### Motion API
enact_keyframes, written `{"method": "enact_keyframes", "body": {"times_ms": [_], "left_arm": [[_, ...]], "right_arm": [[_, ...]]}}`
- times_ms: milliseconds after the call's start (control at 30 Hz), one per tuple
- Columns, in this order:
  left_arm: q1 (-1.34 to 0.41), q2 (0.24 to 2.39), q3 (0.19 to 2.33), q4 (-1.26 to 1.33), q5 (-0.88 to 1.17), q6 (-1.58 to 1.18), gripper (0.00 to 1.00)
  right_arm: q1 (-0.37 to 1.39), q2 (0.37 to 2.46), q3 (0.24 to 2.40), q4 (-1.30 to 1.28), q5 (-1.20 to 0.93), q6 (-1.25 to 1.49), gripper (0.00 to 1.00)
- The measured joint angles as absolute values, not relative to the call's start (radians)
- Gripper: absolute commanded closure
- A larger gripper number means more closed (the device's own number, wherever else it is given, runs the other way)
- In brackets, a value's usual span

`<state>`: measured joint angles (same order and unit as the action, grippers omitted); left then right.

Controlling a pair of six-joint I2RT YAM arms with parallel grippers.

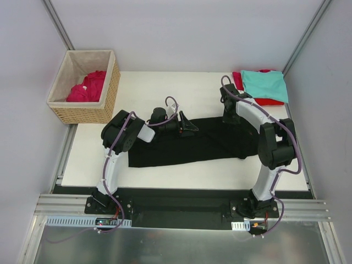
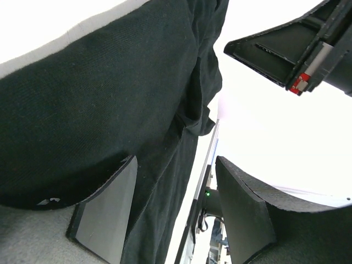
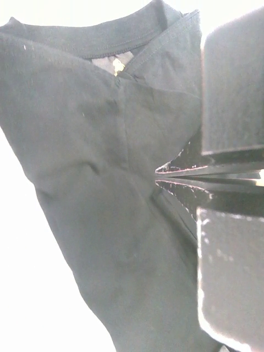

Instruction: Fold and stack the t-shirts

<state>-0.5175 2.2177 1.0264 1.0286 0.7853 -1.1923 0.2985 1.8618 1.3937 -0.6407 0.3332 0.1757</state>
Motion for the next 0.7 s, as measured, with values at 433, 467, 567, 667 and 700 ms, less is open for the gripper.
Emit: {"method": "enact_keyframes", "body": {"times_ms": [433, 467, 567, 667, 700], "left_arm": [[-0.517, 2.218, 1.014, 1.052, 0.786, -1.196, 0.41], [-0.517, 2.218, 1.013, 1.052, 0.786, -1.196, 0.41], [-0.517, 2.218, 1.01, 1.058, 0.786, -1.196, 0.41], [-0.517, 2.218, 1.007, 1.065, 0.786, -1.196, 0.41], [-0.517, 2.218, 1.006, 1.066, 0.786, -1.196, 0.41]], "right_arm": [[0.331, 1.966, 1.481, -0.619, 0.379, 0.166, 0.99], [0.331, 1.977, 1.481, -0.617, 0.378, 0.165, 0.99], [0.331, 2.007, 1.481, -0.614, 0.377, 0.164, 0.99], [0.332, 2.015, 1.476, -0.605, 0.364, 0.167, 0.99], [0.333, 2.015, 1.473, -0.601, 0.362, 0.168, 1.0]]}}
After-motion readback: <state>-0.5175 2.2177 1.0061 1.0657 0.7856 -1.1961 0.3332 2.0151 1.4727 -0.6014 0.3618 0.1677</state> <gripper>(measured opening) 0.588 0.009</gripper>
